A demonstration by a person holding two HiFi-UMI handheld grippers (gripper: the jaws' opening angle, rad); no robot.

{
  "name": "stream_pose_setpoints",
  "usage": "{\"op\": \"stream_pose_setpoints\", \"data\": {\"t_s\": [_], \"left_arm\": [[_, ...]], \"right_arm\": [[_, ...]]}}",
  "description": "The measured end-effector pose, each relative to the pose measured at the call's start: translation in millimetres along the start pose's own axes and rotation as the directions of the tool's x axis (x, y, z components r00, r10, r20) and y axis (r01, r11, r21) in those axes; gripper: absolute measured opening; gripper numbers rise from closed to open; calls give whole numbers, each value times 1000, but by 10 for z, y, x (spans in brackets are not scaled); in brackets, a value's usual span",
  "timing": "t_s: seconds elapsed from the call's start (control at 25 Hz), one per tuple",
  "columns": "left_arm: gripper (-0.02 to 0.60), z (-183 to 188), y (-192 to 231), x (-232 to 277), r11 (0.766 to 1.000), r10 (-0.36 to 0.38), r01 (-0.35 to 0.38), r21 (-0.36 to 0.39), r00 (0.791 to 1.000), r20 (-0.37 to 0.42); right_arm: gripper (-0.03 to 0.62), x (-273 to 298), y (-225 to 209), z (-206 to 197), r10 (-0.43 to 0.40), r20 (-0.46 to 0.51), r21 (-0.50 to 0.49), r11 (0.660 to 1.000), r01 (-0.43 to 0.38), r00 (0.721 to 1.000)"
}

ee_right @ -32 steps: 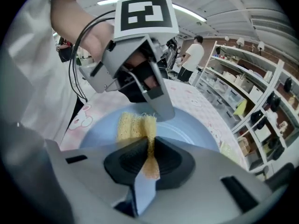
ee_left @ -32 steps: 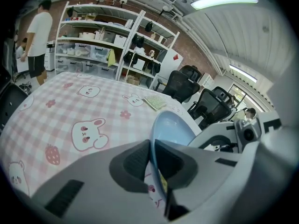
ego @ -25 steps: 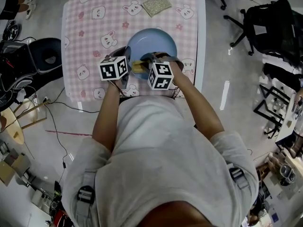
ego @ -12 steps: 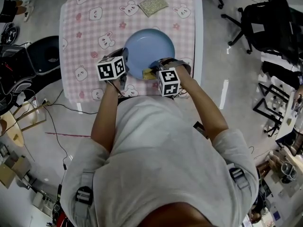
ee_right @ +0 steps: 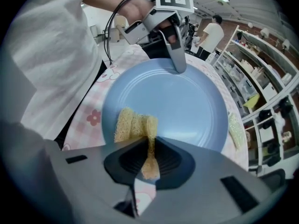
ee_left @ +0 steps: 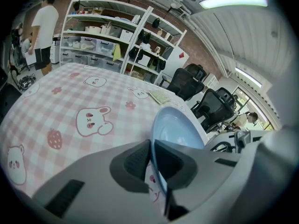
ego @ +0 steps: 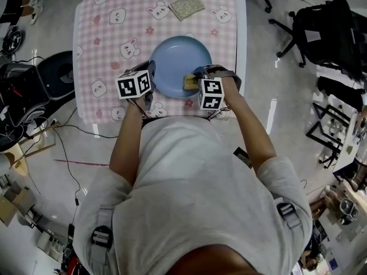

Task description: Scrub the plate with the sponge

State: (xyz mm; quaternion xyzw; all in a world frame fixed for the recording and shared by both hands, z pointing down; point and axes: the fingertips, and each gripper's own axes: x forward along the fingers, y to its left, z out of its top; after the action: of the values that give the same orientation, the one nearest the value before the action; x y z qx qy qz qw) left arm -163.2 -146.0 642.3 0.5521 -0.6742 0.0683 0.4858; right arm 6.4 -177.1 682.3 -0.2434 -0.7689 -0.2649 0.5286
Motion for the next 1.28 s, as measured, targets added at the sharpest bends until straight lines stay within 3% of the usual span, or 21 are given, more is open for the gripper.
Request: {"op": "stream_pose_setpoints", "data": {"t_s": [0.4,0.68,1.0,1.28], "left_arm": [[34,-12,-48,-53,1000,1,-1,3,1000,3],[38,-9,-113,-45,1000,-8,8,-7,1000,8],[40,60,-116,-65,1000,-4,4,7,1000,10],[37,57,-121,-45,999,8,-8,35,1000,6]], "right_arm": [[46,-24,-542,-254,-131,-78,67,988,136,988],[47,0,-985,-277,-200,-71,171,963,210,977],[46,0,-1390,-77,-304,-25,299,907,297,952],[46,11,-1461,331,-362,55,263,904,336,931]]}}
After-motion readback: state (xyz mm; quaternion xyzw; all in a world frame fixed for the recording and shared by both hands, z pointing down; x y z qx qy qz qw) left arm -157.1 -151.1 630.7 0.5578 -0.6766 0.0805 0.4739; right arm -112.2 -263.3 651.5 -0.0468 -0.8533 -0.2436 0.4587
